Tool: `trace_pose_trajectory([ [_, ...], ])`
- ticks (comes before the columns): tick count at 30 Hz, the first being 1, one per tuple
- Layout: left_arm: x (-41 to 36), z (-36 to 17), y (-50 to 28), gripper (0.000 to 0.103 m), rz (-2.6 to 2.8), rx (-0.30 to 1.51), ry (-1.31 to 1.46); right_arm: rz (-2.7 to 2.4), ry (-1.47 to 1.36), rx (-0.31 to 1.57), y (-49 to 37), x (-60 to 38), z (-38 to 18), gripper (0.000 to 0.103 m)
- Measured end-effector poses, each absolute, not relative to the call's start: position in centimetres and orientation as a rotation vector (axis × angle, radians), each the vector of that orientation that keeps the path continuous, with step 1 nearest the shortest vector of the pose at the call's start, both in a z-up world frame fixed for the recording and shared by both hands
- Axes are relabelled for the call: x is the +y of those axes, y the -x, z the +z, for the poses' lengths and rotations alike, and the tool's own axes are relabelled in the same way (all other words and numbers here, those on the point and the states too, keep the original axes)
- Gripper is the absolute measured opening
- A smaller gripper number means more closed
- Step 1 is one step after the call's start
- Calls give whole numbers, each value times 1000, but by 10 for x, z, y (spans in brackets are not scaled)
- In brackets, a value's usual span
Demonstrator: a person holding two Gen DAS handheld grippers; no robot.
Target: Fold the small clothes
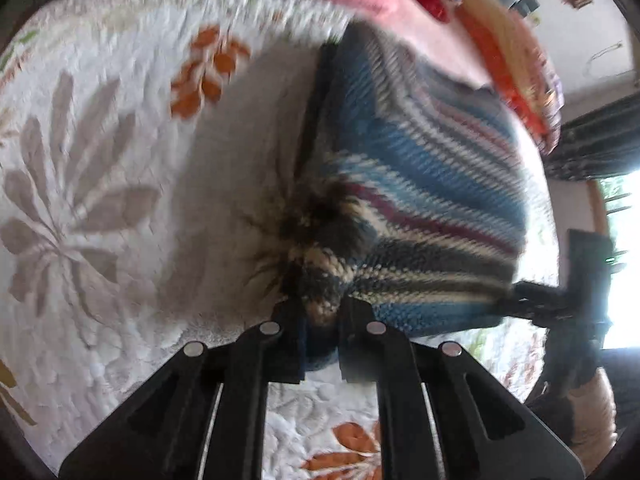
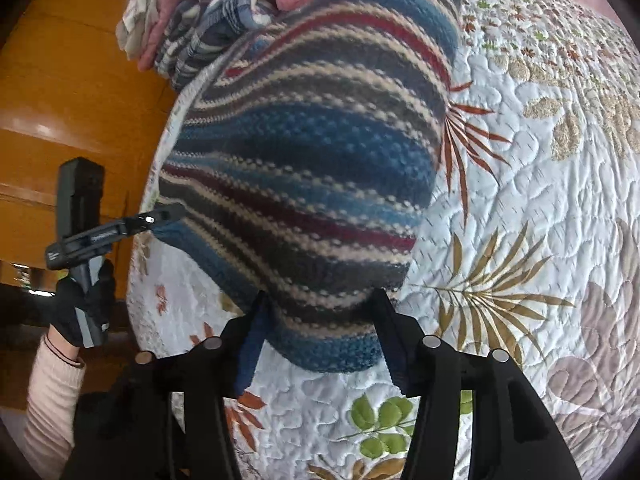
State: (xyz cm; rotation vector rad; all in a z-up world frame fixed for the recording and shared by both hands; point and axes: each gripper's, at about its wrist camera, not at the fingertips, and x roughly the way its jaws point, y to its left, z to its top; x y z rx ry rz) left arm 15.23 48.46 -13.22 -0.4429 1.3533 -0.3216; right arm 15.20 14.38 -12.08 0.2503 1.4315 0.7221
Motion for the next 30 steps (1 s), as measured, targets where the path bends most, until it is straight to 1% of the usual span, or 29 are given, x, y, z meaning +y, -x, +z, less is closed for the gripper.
trace_pose_trajectory([
  [2,478,-137,-153,11,-324,1350,430,688,-198,1438,-153,144,-124,51],
  [4,473,-134,-155,14,-321,1346,417,671,-179,1448,-155,143,-128,50],
  [6,470,-132,-155,19,-324,1351,406,661,-172,1459,-158,142,-132,50],
  [8,470,-124,-158,21,-353,1351,397,662,-166,1466,-159,142,-132,50],
  [10,476,-112,-165,33,-384,1325,439,670,-173,1472,-160,140,-130,50],
  [11,482,-104,-167,42,-394,1299,466,675,-181,1476,-162,138,-128,51],
  [12,488,-97,-168,46,-400,1270,484,685,-202,1480,-164,135,-125,52],
  [13,494,-89,-170,48,-398,1230,499,691,-210,1482,-166,134,-123,53],
  [15,505,-81,-173,55,-375,1183,523,699,-212,1480,-171,130,-116,53],
  [18,514,-76,-185,57,-352,1131,601,705,-230,1481,-178,124,-108,53],
  [21,511,-84,-201,58,-304,1129,625,692,-250,1482,-184,117,-108,53],
  [23,494,-87,-210,58,-316,1147,607,692,-261,1488,-187,114,-109,53],
  [26,479,-88,-218,62,-330,1161,535,695,-262,1490,-187,113,-110,54],
  [28,470,-90,-223,61,-330,1163,502,695,-256,1488,-186,115,-111,54],
  [29,465,-92,-224,54,-315,1162,470,695,-255,1488,-185,117,-111,55],
  [30,461,-95,-226,36,-288,1172,436,695,-256,1489,-185,118,-113,55],
])
